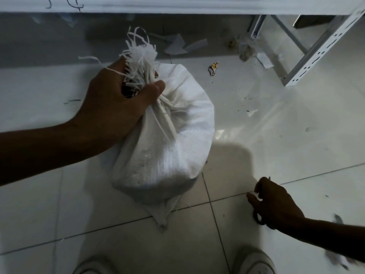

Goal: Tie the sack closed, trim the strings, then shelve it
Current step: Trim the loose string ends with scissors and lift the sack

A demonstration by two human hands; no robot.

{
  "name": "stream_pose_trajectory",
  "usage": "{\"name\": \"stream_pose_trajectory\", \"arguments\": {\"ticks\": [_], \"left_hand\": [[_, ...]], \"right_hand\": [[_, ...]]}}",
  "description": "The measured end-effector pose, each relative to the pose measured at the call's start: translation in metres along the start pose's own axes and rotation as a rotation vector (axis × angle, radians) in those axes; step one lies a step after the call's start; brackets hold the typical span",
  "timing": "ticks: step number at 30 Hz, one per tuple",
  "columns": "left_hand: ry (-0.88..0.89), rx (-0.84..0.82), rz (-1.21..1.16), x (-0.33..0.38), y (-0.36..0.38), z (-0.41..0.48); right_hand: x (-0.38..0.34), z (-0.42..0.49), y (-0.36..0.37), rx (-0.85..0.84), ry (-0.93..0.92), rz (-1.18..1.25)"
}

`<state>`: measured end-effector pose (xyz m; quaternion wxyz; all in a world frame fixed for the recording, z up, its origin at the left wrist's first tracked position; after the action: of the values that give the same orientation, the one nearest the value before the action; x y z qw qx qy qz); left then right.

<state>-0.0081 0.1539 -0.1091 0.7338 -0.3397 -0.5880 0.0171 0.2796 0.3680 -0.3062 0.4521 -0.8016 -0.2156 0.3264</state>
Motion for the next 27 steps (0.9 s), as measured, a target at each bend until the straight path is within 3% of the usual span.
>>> {"name": "stream_pose_trajectory", "arguments": {"ticks": [5, 13, 21, 27], "left_hand": [[0.018, -0.007, -0.002, 0.001, 0.002, 0.0], [0.011, -0.015, -0.013, -0.001, 0.001, 0.002], [0.003, -0.001, -0.012, -0.004, -0.001, 0.003], [0.0, -0.015, -0.04, -0.004, -0.001, 0.003]], "right_hand": [[0.035, -0.013, 0.014, -0.075, 0.358, 0.137], [0.05, -0.018, 0.017, -0.099, 0.47, 0.152], [0.033, -0.005, 0.022, -0.157, 0.325, 0.059], [0.0, 0.004, 0.023, -0.013, 0.123, 0.073]]}}
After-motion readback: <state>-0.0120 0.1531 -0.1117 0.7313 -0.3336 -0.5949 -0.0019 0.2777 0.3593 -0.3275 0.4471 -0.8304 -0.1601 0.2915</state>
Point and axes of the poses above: each hand's wrist, its own z-axis towards the middle knuckle, its own y-axis out of the palm, x = y × z, the point moved 7 cm from there along z, towards the middle knuckle, and after that the axes turned 9 degrees about -y, right-handed, at the moved point
